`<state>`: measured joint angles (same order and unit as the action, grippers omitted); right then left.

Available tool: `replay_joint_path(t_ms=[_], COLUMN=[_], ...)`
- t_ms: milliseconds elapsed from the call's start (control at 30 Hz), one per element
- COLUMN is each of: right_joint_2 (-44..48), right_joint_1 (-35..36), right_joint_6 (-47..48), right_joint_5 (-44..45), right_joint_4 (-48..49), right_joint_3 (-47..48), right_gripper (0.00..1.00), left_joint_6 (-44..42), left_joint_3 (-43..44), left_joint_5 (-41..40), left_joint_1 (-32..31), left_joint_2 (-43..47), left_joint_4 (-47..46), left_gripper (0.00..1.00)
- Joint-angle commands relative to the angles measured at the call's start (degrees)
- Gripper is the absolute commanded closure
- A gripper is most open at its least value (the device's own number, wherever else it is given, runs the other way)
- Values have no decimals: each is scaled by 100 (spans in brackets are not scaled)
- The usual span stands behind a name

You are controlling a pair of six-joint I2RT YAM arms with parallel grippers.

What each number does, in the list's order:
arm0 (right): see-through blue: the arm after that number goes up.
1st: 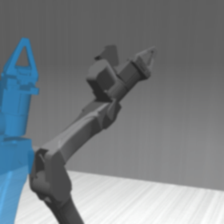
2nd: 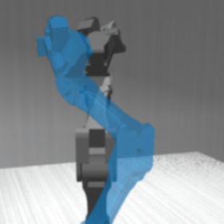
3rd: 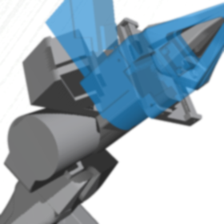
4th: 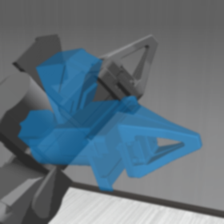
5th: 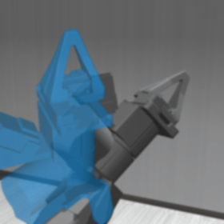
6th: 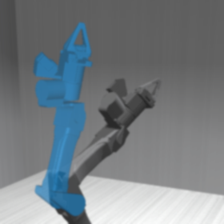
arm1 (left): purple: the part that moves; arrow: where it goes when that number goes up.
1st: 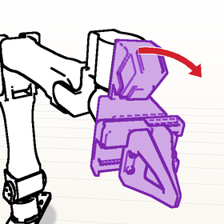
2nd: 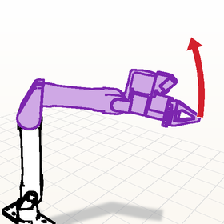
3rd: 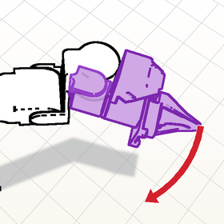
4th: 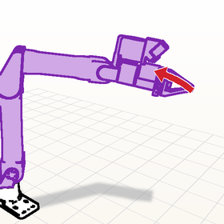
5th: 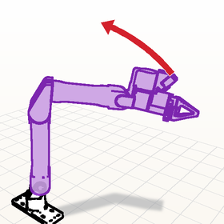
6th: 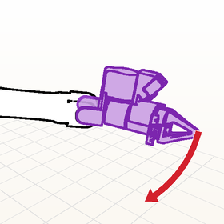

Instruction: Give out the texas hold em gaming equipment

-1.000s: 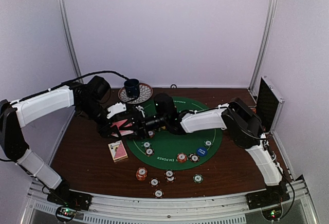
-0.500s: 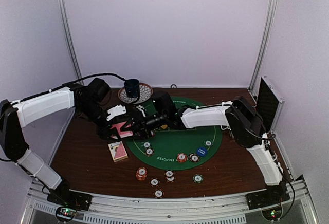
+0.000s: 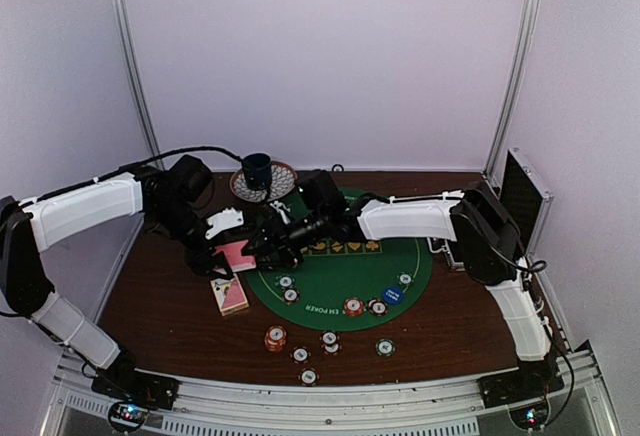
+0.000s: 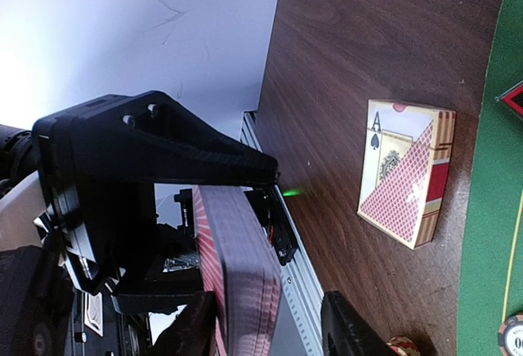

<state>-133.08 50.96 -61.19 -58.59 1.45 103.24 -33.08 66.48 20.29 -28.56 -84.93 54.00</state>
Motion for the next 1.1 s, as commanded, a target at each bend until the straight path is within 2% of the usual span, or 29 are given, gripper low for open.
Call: replay_joint_path(t_ms=[0, 267, 433, 600, 833, 933, 1067], right_joint_2=[290, 425, 479, 237, 183, 255, 432], right_joint_1=[-130, -147, -60, 51, 34, -33, -161], right_joint_6=[368, 536, 368, 20, 49, 239, 446], right_joint_5=[258, 311, 316, 228, 198, 203, 244], right_joint_4=[-613, -825, -552, -172, -246, -479, -730], right_joint_3=[-58, -156, -39, 151, 108, 78, -88], right_gripper=[53, 55, 46, 44, 49, 54, 67], left_joint_6=[-67, -72, -53, -44, -66, -66, -75], left_joint_3=[2, -28, -16, 23, -11, -12, -12], left_joint_5=[54, 14, 74, 79, 21, -6, -32], left_joint_1=[26, 26, 26, 26, 30, 26, 33], left_joint_2=[276, 305, 271, 252, 283, 297, 306], left_joint_4=[-125, -121, -122, -125, -99, -95, -83], left_gripper=[88, 89, 89, 89, 89, 89, 89])
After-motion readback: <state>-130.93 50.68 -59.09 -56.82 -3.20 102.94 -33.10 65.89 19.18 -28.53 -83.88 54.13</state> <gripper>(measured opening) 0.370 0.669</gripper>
